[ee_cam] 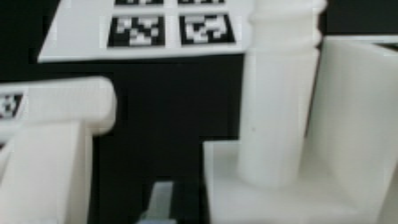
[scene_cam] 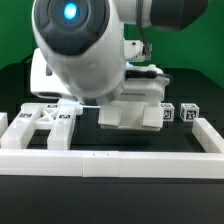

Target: Assemble chair

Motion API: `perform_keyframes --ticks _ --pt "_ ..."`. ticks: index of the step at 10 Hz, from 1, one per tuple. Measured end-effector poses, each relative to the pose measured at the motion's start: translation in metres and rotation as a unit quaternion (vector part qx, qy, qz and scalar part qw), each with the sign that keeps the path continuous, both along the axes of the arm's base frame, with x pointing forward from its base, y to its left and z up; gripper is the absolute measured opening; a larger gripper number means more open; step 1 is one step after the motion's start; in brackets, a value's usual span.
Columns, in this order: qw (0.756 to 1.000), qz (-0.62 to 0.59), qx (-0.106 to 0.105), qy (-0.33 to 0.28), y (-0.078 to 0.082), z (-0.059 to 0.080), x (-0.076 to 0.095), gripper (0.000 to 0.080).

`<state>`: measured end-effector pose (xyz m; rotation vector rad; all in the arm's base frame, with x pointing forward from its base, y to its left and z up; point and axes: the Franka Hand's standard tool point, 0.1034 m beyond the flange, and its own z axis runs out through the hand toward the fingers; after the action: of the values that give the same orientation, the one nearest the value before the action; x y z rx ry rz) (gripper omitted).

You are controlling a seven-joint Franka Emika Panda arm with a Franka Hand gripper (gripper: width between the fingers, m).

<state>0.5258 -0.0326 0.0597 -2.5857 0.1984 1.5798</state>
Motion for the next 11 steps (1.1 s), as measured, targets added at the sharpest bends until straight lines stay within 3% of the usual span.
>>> perform_keyframes --ticks 3,4,5,6,7,8,9,10,11 --pt "1.0 0.0 -0.007 -0.009 0.0 0.001 -0.003 0.0034" --pt "1.0 -0.004 -0.011 -0.007 -0.001 -0.002 -0.004 0.0113" --pt "1.0 -0.006 -0.014 -0.007 -0.002 -0.003 -0.004 0.0248" --pt "1.0 -0.006 -0.015 -0.008 -0.003 -0.005 -0.004 0.0248" --pt "1.0 -0.007 -0.017 -0.012 -0.003 -0.007 -0.002 0.0431" --pt "1.0 -0.007 -0.017 -0.013 -0.004 -0.008 -0.002 0.0562" --pt "1.0 -0.007 -0.017 -0.016 -0.006 -0.01 -0.002 0.0562" --pt "1.0 -0.008 -0.013 -0.019 -0.012 -0.011 -0.001 0.0631" --pt "1.0 -0.009 -0.007 -0.025 -0.021 -0.011 0.003 0.0644"
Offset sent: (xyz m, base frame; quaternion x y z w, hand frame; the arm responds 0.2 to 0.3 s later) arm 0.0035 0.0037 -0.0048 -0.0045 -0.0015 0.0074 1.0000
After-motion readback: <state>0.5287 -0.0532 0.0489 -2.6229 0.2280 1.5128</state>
